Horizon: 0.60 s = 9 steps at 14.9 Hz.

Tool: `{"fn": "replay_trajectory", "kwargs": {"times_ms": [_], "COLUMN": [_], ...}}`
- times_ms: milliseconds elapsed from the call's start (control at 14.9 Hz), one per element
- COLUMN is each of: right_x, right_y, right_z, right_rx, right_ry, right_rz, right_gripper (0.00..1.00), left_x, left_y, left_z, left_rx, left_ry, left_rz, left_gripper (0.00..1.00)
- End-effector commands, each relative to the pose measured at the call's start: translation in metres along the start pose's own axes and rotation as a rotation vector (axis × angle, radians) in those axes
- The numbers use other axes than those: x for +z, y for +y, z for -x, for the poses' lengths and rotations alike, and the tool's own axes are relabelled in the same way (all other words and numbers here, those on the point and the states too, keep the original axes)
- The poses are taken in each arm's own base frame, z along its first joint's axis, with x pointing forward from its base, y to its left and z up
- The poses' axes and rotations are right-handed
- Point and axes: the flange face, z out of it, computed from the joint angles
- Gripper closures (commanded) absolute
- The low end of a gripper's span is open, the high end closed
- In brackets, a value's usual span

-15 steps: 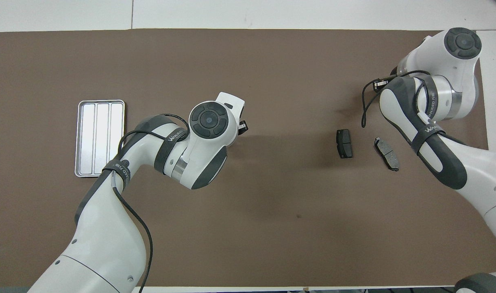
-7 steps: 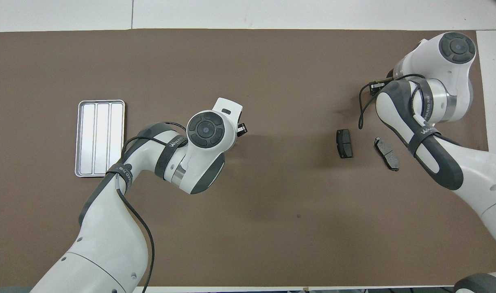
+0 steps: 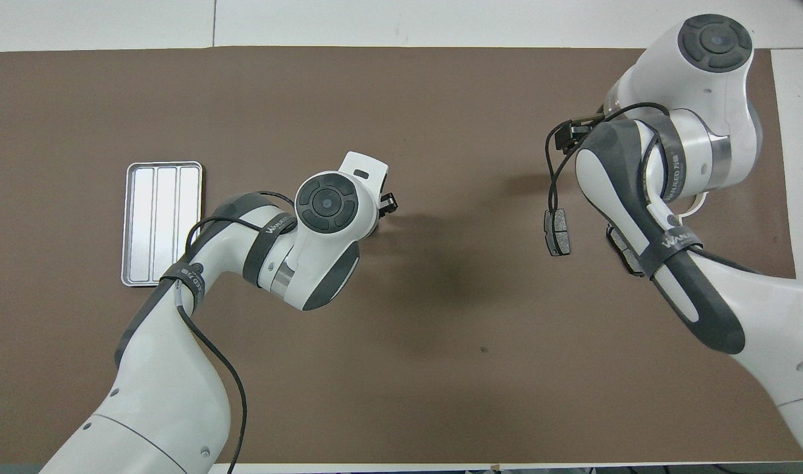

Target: Place bearing gear from tray to pile

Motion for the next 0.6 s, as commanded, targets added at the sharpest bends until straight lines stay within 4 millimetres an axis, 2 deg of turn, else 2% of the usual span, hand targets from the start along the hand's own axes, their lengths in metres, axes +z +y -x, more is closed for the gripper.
{"fn": "replay_trajectory", "kwargs": {"times_ms": [0, 134, 201, 268, 335, 403, 537], "right_x": [-0.03, -0.037, -0.04, -0.042, -0.044, -0.046, -0.045], "right_y": [-0.074, -0.129, -0.153, -0.175, -0.193, -0.216, -0.252], "right_z": [0.018, 0.034, 0.043, 0.052, 0.059, 0.069, 0.085], "right_rx": [0.143, 0.264, 0.316, 0.358, 0.393, 0.42, 0.464], "right_ry": [-0.02, -0.012, -0.009, -0.015, -0.018, -0.015, -0.004], "right_rz": [0.016, 0.015, 0.009, -0.012, -0.029, -0.034, -0.038], "right_gripper": [0.0, 0.0, 0.0, 0.0, 0.0, 0.0, 0.0], "left_x": [-0.088, -0.154, -0.175, -0.199, -0.225, -0.251, -0.29], "left_y": [-0.037, -0.077, -0.101, -0.137, -0.173, -0.217, -0.28], "left_z": [-0.028, -0.057, -0.078, -0.109, -0.13, -0.148, -0.172], "left_rx": [0.006, 0.038, 0.022, 0.014, 0.056, 0.095, 0.136], "left_ry": [0.013, 0.023, 0.036, 0.057, 0.077, 0.085, 0.093], "left_rz": [-0.02, -0.026, -0.034, -0.037, -0.035, -0.038, -0.056], "left_gripper": [0.0, 0.0, 0.0, 0.0, 0.0, 0.0, 0.0]}}
